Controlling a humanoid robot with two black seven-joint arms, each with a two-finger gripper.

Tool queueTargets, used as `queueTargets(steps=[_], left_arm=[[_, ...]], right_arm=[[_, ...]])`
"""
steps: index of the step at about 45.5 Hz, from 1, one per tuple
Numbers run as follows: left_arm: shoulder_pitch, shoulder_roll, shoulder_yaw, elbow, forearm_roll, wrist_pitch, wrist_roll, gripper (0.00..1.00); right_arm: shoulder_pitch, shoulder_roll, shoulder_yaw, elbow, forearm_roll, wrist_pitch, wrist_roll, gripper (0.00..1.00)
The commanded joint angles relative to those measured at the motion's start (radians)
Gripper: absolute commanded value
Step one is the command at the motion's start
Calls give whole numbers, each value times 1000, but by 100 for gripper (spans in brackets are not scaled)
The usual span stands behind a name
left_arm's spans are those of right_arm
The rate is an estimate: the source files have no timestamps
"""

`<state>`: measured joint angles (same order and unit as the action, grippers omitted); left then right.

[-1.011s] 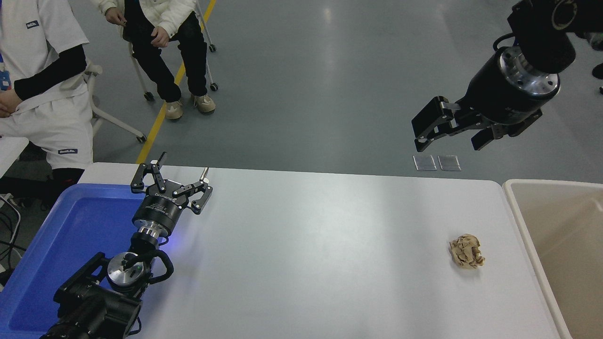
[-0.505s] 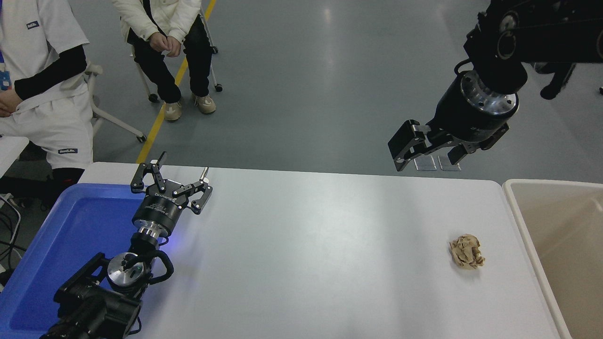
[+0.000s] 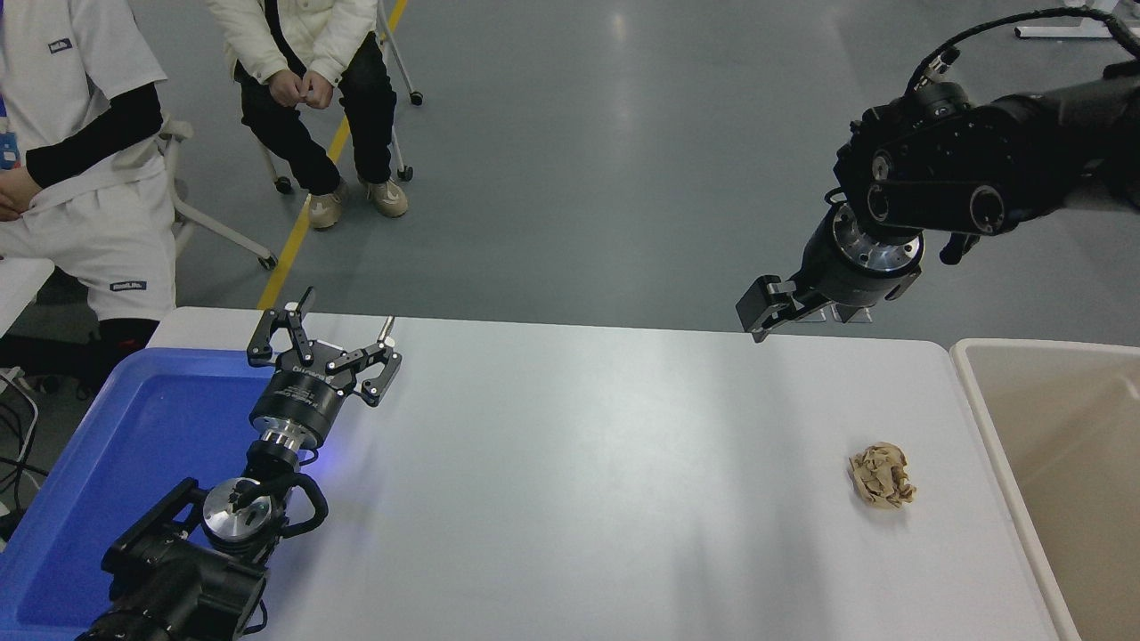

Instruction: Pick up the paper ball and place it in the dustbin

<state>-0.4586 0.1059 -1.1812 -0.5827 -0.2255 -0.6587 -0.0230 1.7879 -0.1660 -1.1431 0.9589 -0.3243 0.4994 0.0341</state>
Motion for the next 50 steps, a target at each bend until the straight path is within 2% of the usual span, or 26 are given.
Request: queueTargets(steps=[1,6,12,17,26,50], left_arm=[[0,0,0,0,0,1,0,99],[0,0,0,0,0,1,0,99],[0,0,0,0,0,-1,0,99],[0,0,0,0,0,1,0,99],[0,0,0,0,0,1,0,99],[0,0,0,0,0,1,0,99]], right_arm=[[-177,-33,-3,-141,-29,-45,1,100],[-260,-32,-3,-207,-30,-59,-2,100],[-340,-35,-3,-227,-30,-166,-2,100],[-386,-44,-3,-226,-30,-188,-2,100],[-470,-47,0,-229,-88,-288,0,100],[-571,-40,0,-230,-168,-367,0,100]])
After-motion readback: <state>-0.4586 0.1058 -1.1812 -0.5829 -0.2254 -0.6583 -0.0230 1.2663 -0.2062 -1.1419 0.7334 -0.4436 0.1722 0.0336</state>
